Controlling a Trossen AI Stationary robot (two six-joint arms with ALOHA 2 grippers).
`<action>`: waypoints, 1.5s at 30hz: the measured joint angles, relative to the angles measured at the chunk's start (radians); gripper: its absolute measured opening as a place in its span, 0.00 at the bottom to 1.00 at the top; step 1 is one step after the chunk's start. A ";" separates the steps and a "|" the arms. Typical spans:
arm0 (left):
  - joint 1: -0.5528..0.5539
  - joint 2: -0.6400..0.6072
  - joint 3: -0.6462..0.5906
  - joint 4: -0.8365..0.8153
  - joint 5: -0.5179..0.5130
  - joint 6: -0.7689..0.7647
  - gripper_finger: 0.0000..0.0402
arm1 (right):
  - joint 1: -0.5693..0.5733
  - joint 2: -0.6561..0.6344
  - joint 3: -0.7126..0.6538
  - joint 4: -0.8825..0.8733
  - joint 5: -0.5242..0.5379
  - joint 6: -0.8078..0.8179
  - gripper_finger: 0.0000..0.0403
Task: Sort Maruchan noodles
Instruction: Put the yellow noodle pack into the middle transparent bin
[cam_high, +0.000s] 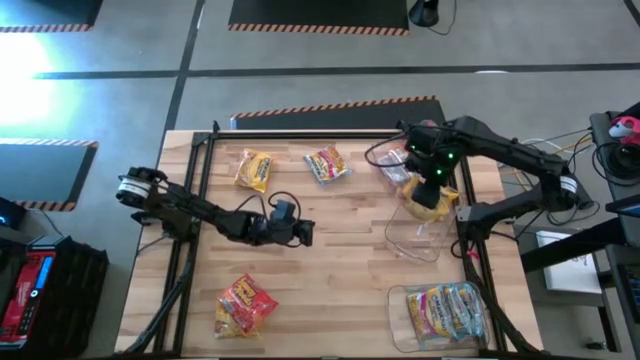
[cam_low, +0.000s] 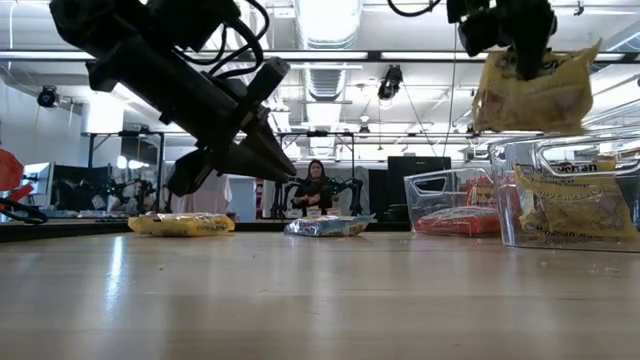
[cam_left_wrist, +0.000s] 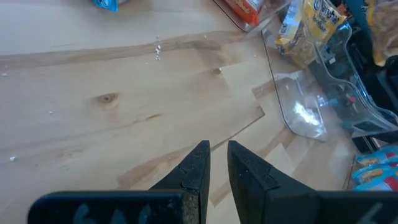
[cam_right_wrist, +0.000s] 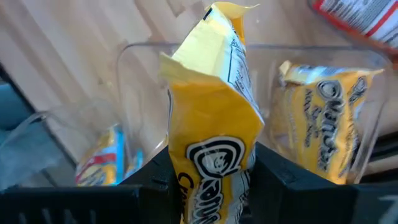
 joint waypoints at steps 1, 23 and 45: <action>0.005 0.000 0.000 0.003 0.000 0.000 0.10 | 0.000 -0.004 -0.010 0.010 0.007 0.000 0.29; 0.016 0.000 0.077 0.054 0.021 -0.034 0.10 | -0.001 -0.003 -0.401 0.169 0.126 -0.199 0.29; 0.016 0.000 0.084 0.057 0.020 -0.046 0.19 | -0.001 -0.004 -0.498 0.291 0.301 -0.283 0.31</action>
